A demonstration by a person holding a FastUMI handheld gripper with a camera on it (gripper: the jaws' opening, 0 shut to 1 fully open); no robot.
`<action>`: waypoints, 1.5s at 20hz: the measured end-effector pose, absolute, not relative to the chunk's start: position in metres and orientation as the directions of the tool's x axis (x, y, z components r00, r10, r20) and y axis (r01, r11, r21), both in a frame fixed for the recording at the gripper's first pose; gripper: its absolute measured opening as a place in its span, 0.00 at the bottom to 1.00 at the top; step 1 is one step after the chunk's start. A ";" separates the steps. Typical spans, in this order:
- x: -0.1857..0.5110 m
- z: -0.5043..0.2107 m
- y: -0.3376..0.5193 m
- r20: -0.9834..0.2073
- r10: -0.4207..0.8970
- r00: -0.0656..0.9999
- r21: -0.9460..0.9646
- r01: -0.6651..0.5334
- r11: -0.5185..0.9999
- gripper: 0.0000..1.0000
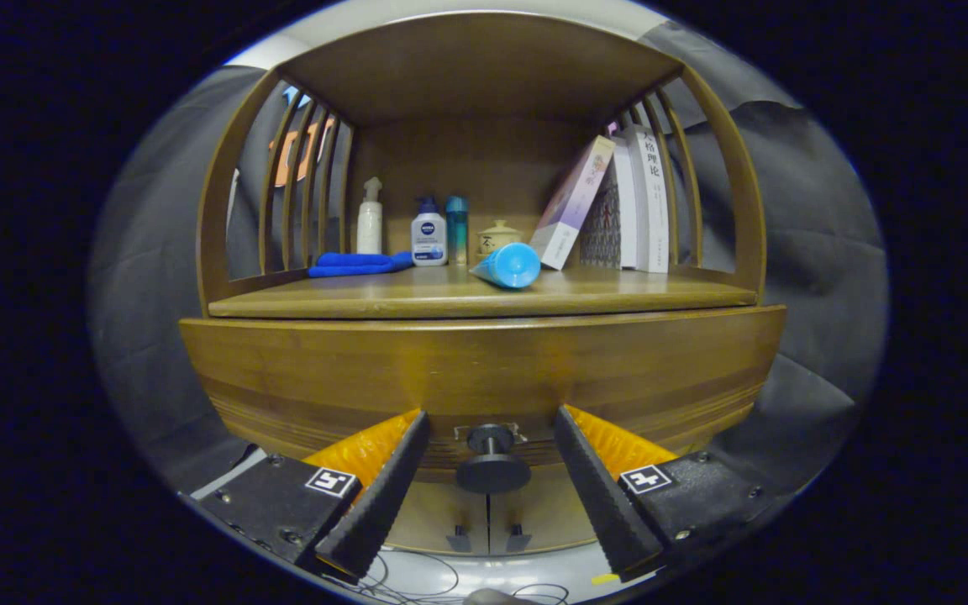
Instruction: Pull open the drawer, take out the items inside it, and place them on the countertop above the cabinet.
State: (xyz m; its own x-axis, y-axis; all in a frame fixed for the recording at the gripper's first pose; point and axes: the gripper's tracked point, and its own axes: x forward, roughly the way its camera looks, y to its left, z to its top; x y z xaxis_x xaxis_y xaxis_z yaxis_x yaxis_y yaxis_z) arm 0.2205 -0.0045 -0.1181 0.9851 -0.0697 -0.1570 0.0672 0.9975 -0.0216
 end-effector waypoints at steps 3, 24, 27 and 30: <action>0.237 -0.116 -0.005 -0.175 -0.065 0.982 -0.008 0.065 0.998 0.99; 0.137 -0.070 -0.006 -0.128 -0.047 0.991 0.044 0.053 0.998 1.00; 0.092 -0.053 -0.002 -0.085 -0.040 0.996 0.018 0.042 0.999 1.00; 0.053 -0.035 -0.001 -0.045 -0.041 0.998 0.029 0.043 0.999 1.00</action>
